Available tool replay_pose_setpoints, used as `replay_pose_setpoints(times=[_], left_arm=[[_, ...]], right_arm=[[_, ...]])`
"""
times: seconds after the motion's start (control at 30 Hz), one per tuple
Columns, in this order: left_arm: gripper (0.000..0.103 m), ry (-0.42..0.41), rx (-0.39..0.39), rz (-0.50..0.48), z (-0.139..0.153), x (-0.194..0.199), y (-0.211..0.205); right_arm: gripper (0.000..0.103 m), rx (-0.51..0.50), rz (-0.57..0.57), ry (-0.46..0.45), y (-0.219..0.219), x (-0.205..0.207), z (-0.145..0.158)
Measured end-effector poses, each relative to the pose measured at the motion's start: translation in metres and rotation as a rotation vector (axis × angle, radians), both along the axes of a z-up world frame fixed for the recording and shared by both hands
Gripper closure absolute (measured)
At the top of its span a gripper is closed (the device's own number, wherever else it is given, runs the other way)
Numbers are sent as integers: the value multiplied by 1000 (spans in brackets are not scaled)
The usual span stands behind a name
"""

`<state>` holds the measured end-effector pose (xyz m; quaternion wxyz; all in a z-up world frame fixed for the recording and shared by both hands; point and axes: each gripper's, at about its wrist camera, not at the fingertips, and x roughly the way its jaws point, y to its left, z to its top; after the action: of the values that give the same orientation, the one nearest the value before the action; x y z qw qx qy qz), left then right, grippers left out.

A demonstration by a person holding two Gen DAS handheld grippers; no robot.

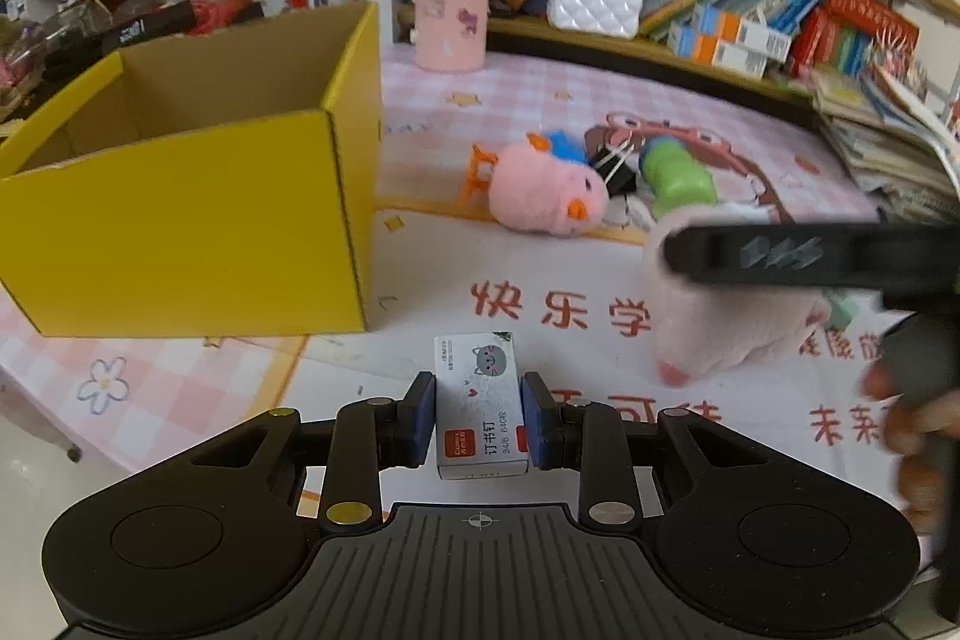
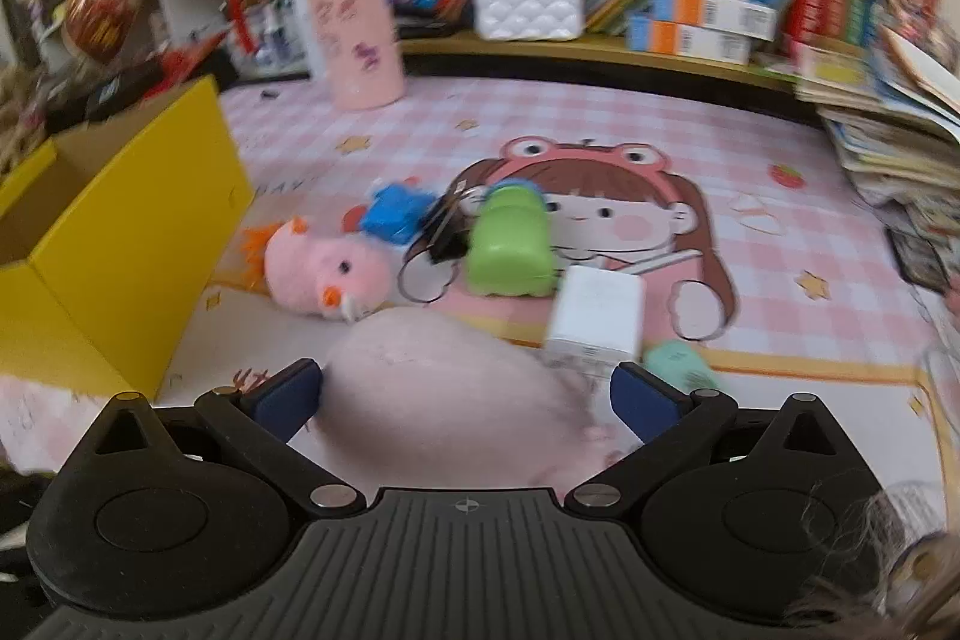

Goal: Organize objects
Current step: 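Grasp the small white box with the left tool while the right tool grasps the pink plush pig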

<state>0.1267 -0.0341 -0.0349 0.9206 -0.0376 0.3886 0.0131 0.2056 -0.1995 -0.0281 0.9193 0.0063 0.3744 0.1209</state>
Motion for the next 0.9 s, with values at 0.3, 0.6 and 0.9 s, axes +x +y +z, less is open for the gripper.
replay_pose_setpoints(times=[0.3, 0.6, 0.9], left_arm=[[74, -35, -26, -9, 13, -14, 13], [74, -75, -49, -30, 22, -35, 35], [74, -75, -77, 2, 25, -66, 83]], right_arm=[[6, -141, 42, 5, 19, 8, -22], [17, -90, -66, -34, 28, -43, 7], [17, -46, -52, -53, 69, -109, 25]])
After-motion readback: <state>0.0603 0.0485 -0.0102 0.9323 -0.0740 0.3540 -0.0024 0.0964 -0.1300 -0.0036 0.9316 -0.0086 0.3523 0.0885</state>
